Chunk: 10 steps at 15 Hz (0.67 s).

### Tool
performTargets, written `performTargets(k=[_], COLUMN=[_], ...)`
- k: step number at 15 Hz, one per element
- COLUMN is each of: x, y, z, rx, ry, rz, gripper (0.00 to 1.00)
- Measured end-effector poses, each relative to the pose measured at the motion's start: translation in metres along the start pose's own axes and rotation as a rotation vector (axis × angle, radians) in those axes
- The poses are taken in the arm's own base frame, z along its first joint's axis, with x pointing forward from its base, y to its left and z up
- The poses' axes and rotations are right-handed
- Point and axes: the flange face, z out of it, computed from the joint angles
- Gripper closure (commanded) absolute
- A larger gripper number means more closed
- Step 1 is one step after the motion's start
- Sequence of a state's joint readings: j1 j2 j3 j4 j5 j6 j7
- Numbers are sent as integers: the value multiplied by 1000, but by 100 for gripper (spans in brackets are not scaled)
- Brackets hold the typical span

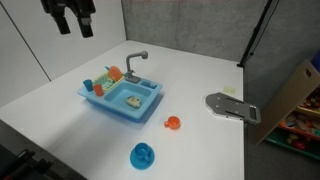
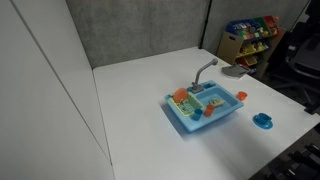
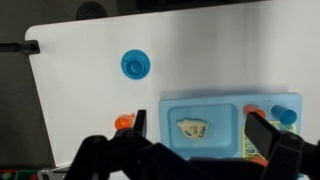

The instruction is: Put the orange mug in the blue mug

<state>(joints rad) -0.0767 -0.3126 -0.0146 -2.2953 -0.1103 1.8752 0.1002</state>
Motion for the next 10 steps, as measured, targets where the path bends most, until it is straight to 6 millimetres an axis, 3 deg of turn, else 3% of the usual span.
performTargets(k=[10], x=[62], y=[47], z=[82], rx=[29], ry=[-102], rz=[255], gripper=[0])
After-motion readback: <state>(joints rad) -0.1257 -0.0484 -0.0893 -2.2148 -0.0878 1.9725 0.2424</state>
